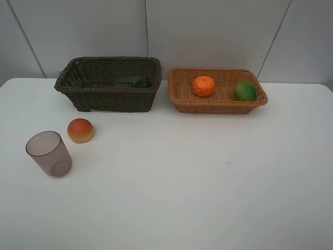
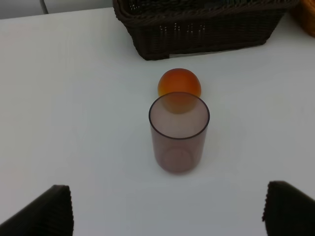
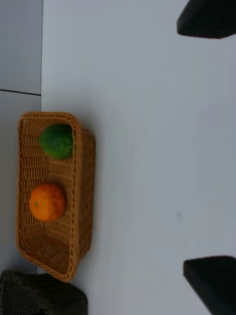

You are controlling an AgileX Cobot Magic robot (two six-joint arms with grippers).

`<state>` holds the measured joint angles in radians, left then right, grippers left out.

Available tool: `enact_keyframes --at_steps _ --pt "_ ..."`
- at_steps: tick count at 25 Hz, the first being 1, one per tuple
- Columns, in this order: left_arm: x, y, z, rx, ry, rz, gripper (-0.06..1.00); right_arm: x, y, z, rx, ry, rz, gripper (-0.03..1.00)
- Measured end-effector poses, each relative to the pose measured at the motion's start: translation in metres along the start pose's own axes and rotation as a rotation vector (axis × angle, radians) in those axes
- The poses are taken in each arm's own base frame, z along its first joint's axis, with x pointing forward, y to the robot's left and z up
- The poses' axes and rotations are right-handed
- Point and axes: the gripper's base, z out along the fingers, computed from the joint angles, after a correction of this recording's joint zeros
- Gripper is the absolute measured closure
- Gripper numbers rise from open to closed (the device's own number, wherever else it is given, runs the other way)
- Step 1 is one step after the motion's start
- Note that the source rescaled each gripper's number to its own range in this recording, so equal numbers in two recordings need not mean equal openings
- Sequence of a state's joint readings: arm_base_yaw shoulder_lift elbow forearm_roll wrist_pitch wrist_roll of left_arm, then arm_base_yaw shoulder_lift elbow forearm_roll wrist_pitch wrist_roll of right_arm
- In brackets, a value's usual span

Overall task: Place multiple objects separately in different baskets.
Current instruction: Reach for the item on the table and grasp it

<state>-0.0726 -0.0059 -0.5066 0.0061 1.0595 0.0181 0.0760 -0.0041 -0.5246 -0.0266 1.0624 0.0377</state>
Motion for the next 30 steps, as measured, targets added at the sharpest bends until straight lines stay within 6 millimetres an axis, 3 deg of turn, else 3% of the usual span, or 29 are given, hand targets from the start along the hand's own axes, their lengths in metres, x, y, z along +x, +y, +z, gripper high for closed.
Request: enact_keyframes --at_steps 8,30 --pt "0.0 0.0 0.0 0.0 0.0 0.0 -0.06 0.0001 0.0011 -0.0002 0.112 -0.002 0.053 0.05" --pt "0.0 0.0 0.0 0.0 0.0 0.0 -0.06 0.0001 0.0011 -0.0002 0.113 -0.002 0.054 0.05"
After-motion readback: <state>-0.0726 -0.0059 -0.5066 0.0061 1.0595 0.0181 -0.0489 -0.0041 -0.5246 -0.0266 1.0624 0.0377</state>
